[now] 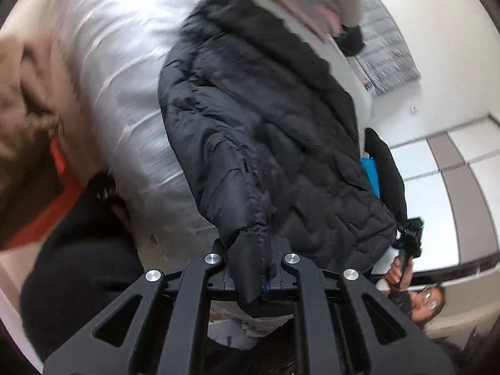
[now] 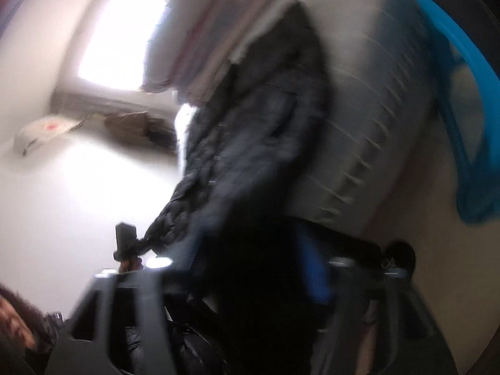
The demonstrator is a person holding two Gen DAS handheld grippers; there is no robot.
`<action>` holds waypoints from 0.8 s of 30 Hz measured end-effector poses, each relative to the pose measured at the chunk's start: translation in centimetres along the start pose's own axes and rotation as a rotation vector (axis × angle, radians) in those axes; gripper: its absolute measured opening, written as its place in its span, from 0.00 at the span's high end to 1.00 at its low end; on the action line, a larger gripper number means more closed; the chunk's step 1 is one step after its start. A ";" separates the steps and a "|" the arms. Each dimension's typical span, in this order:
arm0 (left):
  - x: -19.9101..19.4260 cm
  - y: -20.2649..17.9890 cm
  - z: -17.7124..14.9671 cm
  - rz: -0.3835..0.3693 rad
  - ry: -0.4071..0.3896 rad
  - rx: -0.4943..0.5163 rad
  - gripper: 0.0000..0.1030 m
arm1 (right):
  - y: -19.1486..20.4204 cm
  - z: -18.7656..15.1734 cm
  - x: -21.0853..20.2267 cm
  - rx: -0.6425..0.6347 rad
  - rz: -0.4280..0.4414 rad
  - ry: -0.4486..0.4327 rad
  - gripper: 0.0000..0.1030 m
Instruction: Fold large clothes
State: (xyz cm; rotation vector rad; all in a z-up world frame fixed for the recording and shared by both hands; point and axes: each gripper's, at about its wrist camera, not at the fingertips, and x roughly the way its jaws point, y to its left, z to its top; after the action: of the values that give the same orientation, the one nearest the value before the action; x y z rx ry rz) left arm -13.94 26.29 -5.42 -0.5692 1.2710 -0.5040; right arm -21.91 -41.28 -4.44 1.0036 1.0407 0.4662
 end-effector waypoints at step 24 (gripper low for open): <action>0.2 -0.6 -0.8 0.004 -0.031 -0.004 0.93 | 7.3 0.5 4.6 -0.125 -0.038 0.013 0.88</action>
State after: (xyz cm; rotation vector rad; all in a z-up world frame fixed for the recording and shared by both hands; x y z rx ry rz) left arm -14.66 25.60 -5.32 -0.5760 1.2437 -0.4880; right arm -18.39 -34.49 -0.34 0.8692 1.0277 0.5012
